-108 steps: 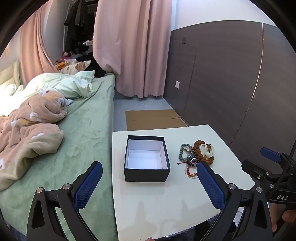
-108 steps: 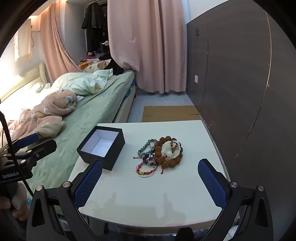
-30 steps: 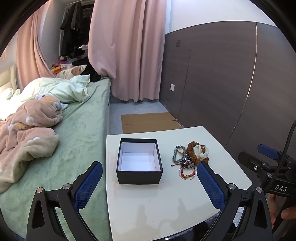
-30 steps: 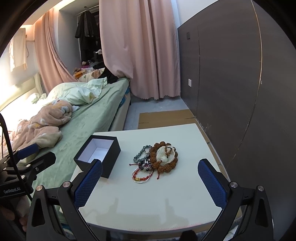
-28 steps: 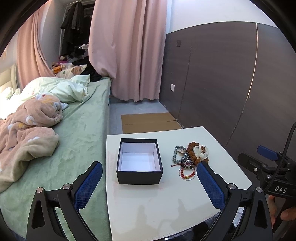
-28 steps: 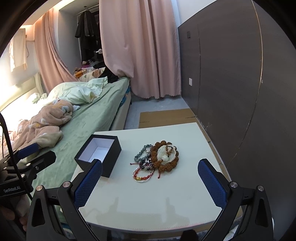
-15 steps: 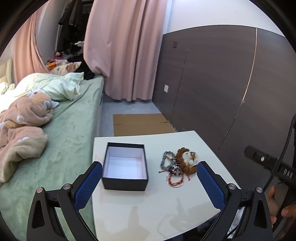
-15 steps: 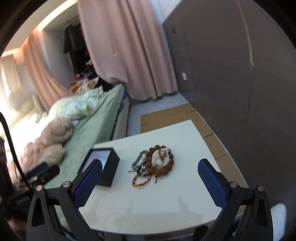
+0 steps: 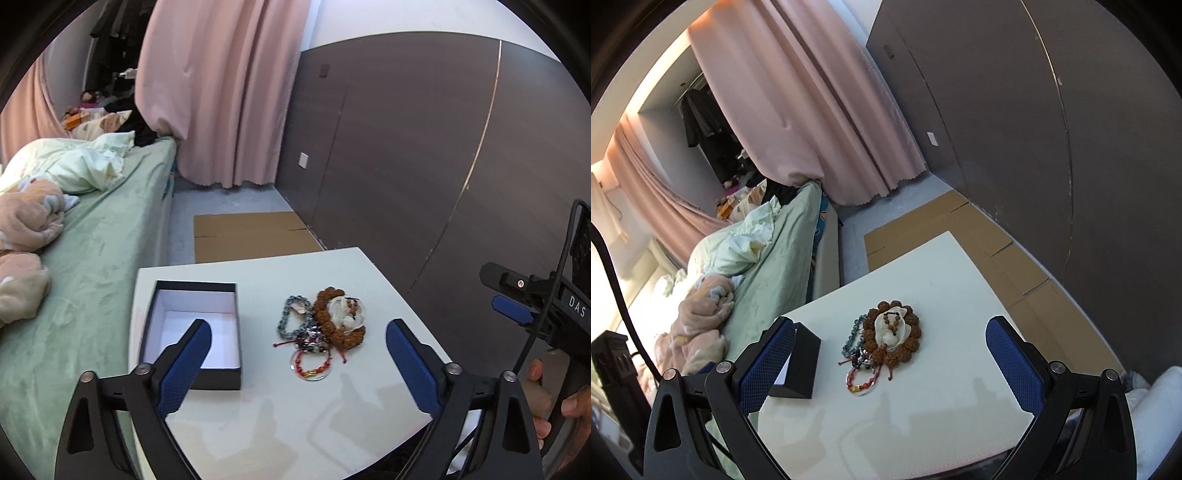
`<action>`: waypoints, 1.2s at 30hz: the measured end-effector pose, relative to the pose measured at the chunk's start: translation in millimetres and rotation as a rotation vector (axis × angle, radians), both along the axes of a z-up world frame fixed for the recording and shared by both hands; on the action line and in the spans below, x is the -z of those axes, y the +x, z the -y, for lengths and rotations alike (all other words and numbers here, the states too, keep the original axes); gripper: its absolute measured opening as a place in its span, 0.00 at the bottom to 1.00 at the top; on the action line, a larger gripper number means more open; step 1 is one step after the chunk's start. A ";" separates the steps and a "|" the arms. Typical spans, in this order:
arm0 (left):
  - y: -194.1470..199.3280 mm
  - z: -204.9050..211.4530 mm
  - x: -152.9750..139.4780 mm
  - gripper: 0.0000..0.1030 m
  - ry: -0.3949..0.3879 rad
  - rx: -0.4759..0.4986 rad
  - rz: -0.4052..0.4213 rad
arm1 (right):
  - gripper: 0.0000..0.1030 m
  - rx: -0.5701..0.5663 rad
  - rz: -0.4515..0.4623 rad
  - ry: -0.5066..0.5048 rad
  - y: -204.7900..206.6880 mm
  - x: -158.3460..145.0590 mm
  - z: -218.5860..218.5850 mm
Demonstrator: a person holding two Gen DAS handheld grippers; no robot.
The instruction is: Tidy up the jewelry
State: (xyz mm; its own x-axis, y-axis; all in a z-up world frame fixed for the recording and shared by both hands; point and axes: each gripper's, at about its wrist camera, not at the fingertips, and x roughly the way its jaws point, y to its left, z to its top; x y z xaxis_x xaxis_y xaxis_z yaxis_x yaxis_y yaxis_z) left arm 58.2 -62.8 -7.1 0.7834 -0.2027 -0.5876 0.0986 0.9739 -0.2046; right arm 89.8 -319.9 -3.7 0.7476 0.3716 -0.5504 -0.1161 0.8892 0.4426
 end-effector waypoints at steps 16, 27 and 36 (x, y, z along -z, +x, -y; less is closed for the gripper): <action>51.8 24.9 37.2 0.60 -0.005 0.095 -0.125 | 0.82 0.048 -0.186 0.129 48.5 40.1 19.1; 82.8 27.9 57.4 0.50 -0.049 0.106 -0.187 | 0.57 -0.025 -0.333 0.217 87.1 83.5 -2.6; 98.7 14.8 67.4 0.50 -0.122 0.055 -0.227 | 0.45 -0.045 -0.395 0.236 119.1 111.2 -27.5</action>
State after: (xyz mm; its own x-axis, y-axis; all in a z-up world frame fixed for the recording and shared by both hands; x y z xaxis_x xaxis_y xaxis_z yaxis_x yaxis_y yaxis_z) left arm 156.9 -77.6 -74.6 0.6202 -0.3216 -0.7155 0.0890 0.9350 -0.3432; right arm 208.9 -292.4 -114.8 0.4776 0.5487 -0.6861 0.0659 0.7564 0.6508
